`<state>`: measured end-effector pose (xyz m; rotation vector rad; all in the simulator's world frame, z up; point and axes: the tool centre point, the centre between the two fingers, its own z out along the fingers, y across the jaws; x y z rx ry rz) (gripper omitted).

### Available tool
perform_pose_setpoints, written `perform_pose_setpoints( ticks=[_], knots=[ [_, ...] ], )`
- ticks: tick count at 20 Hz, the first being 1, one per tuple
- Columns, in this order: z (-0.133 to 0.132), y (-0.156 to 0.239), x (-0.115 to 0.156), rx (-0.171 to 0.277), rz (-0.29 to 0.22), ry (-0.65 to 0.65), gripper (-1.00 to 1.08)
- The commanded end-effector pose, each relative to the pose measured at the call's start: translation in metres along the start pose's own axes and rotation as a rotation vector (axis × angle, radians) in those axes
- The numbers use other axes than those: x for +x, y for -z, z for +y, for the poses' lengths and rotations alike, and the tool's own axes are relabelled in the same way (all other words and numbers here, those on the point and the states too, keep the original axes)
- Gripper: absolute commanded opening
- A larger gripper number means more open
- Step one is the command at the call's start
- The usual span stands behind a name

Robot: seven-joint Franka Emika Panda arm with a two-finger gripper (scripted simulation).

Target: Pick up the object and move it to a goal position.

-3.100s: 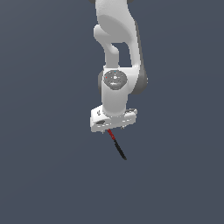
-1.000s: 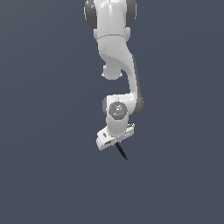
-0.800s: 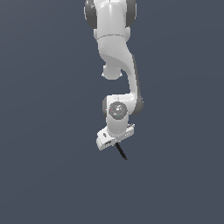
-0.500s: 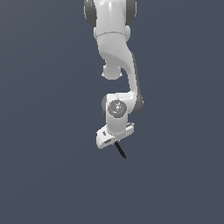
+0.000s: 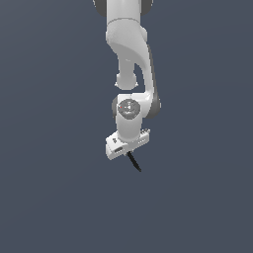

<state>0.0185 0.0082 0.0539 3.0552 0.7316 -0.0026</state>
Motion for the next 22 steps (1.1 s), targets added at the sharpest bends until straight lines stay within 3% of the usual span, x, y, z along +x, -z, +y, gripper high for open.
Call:
perform_pose_setpoints(
  ticks=[1, 13, 22],
  knots=[
    [0.000, 0.016, -0.010, -0.001, 0.001, 0.000, -1.00],
    [0.000, 0.101, -0.062, -0.001, 0.001, 0.000, -1.00],
    [0.000, 0.135, -0.081, -0.001, 0.001, 0.000, -1.00]
  ],
)
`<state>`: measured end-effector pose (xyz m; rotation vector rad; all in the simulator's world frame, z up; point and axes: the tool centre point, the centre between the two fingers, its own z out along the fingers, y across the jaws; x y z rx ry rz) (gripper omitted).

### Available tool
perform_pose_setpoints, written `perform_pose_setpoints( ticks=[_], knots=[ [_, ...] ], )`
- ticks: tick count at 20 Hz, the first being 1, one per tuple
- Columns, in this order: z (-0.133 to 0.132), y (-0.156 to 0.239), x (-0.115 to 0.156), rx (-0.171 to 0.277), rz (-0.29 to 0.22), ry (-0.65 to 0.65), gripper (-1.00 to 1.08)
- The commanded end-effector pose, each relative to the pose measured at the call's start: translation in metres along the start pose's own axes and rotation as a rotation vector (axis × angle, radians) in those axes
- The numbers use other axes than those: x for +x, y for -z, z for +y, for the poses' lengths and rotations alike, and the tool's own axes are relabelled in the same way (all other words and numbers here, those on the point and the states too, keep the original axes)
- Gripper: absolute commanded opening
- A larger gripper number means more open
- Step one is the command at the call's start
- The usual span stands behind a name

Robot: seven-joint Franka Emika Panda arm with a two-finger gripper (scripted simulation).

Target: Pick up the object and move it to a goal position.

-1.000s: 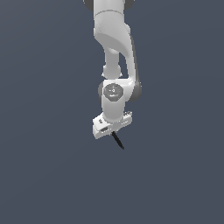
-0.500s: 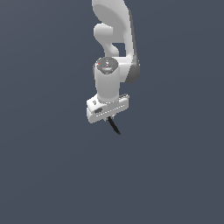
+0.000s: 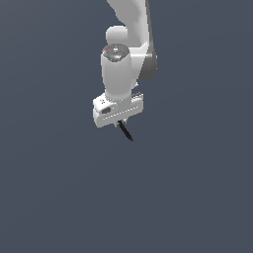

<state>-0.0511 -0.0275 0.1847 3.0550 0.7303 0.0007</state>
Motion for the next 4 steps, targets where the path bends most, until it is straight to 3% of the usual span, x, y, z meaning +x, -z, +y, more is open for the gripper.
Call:
perform_pose_setpoints(
  ticks=[1, 4],
  knots=[
    [-0.0001, 0.0055, -0.0032, 0.000, 0.000, 0.000, -1.00],
    [-0.0001, 0.0075, -0.0043, 0.000, 0.000, 0.000, -1.00]
  ],
)
